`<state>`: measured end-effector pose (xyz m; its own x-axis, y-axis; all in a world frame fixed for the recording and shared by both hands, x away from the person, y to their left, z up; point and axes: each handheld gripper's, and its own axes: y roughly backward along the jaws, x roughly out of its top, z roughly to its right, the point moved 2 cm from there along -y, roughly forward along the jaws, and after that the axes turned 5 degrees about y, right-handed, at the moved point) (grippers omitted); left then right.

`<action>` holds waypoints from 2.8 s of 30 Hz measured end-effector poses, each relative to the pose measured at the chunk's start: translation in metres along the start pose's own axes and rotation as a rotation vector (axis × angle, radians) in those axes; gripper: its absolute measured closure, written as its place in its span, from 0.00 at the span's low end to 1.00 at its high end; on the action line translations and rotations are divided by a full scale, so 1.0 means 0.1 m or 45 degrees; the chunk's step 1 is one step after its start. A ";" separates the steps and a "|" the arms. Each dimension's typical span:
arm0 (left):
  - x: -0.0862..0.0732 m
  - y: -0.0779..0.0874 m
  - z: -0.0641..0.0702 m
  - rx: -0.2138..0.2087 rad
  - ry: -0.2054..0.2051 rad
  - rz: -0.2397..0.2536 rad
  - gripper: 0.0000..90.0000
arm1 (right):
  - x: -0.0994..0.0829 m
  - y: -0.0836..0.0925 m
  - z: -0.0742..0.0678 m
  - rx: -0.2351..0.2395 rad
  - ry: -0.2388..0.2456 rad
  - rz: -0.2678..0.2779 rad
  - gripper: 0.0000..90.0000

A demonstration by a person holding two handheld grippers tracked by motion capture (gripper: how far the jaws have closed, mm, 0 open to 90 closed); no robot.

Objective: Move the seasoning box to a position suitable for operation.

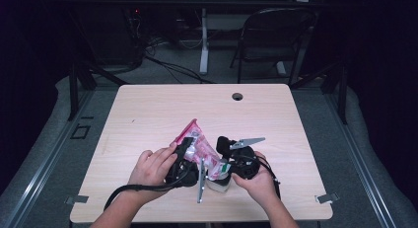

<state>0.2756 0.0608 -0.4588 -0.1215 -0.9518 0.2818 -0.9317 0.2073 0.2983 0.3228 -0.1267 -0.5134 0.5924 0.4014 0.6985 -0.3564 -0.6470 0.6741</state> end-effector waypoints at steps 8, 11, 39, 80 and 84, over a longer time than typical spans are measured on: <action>-0.02 0.00 0.01 0.001 0.008 0.008 0.78 | 0.00 0.00 0.00 -0.002 0.007 -0.010 1.00; -0.03 0.00 0.01 -0.003 0.008 0.002 0.78 | 0.00 0.00 -0.01 -0.004 0.010 -0.016 1.00; -0.11 -0.02 0.06 -0.036 0.053 -0.016 0.79 | -0.02 -0.01 -0.01 -0.017 0.016 -0.028 1.00; -0.41 -0.12 0.24 -0.168 0.273 -0.080 0.82 | -0.02 0.04 -0.01 -0.024 0.026 -0.017 1.00; -0.45 -0.13 0.28 -0.178 0.304 -0.081 0.82 | -0.02 0.04 -0.01 -0.023 0.024 -0.012 1.00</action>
<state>0.2842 0.0950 -0.5008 0.0355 -0.8869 0.4606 -0.8766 0.1937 0.4405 0.3190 -0.1293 -0.5116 0.5823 0.4194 0.6965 -0.3639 -0.6316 0.6846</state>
